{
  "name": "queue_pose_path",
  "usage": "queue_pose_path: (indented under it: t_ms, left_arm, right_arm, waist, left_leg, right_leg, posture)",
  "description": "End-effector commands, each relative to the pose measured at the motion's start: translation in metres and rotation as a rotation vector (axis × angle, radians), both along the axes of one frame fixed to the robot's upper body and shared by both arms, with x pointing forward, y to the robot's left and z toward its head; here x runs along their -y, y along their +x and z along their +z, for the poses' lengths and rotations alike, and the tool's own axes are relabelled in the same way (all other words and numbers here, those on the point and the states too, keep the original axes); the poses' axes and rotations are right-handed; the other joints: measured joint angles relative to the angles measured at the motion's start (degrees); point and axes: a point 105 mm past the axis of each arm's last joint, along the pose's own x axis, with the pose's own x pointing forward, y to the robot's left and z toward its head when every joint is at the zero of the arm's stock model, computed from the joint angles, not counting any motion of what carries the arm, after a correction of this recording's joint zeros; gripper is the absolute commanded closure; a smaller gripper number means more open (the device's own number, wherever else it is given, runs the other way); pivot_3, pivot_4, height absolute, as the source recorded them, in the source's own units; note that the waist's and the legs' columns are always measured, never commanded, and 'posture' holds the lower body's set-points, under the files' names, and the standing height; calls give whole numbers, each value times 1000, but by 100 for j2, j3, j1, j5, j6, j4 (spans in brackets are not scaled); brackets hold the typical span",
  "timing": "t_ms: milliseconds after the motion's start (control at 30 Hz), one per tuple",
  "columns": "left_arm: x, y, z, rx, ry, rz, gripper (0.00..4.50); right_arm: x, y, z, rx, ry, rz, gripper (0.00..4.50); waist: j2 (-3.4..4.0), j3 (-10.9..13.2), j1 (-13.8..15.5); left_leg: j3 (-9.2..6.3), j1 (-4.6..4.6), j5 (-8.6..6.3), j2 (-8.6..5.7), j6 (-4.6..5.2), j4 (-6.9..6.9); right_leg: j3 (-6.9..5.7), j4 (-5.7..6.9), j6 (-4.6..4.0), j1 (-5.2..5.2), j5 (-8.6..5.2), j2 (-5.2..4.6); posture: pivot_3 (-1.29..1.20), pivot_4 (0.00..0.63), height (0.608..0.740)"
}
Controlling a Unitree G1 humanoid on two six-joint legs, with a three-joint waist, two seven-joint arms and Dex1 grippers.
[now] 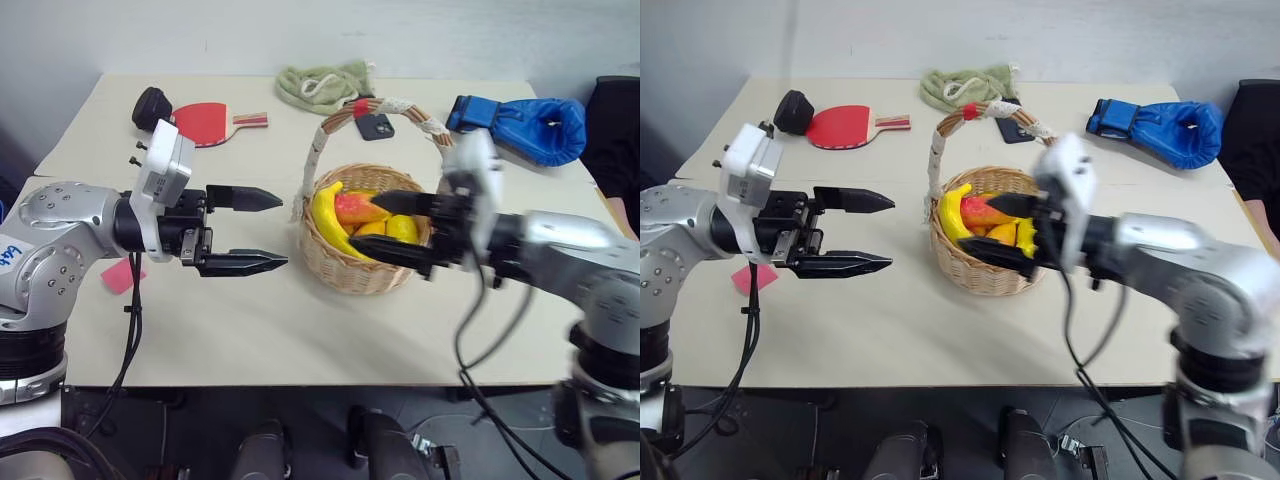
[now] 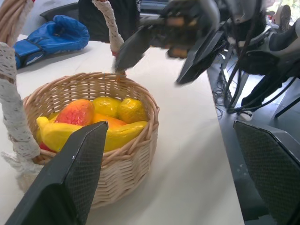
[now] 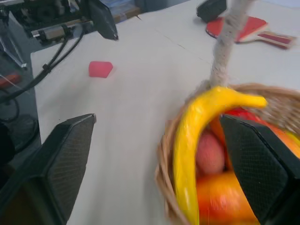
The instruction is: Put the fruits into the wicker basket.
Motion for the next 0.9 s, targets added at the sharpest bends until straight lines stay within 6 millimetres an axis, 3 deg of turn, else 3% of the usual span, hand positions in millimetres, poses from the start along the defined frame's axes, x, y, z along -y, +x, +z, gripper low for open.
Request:
queue_pose_path:
  t_ms: [33,100,233,500,633,900]
  left_arm:
    - [1,-1,9,55,-8,-1,0]
    - [2,1,10,60,-16,-1,0]
    - [6,3,10,64,-25,-4,0]
    - [10,6,14,81,-30,-5,0]
    - [11,5,15,88,-31,-6,0]
    - [9,10,21,98,-38,0,0]
  right_arm:
    - [27,1,4,34,8,-146,52]
    - [41,18,2,62,35,-293,52]
    - [43,47,-8,68,130,-445,52]
    - [31,80,-8,91,220,-513,52]
    - [31,84,-6,98,248,-518,972]
    - [27,80,-4,118,242,-489,3840]
  waist:
    - [-1,-1,-16]
    - [-1,0,-61]
    - [-2,-1,-100]
    - [1,0,-94]
    - [1,0,-94]
    - [1,0,-62]
  left_leg:
    - [1,3,0,-1,2,1]
    - [10,11,3,-11,5,1]
    - [13,36,17,-26,-13,-3]
    - [9,39,24,-24,-21,-9]
    - [9,30,20,-17,-15,-8]
    - [4,21,19,-4,-13,-7]
  right_leg:
    - [1,-2,3,4,2,0]
    - [11,2,8,5,5,-1]
    - [22,11,1,7,2,0]
    - [20,41,-7,6,-3,1]
    - [18,31,-6,5,-2,-1]
    - [10,23,-4,4,-1,1]
  posture:
    - [0,150,740]
    - [0,150,740]
    - [0,150,740]
    - [0,150,740]
    - [0,150,740]
    - [0,150,740]
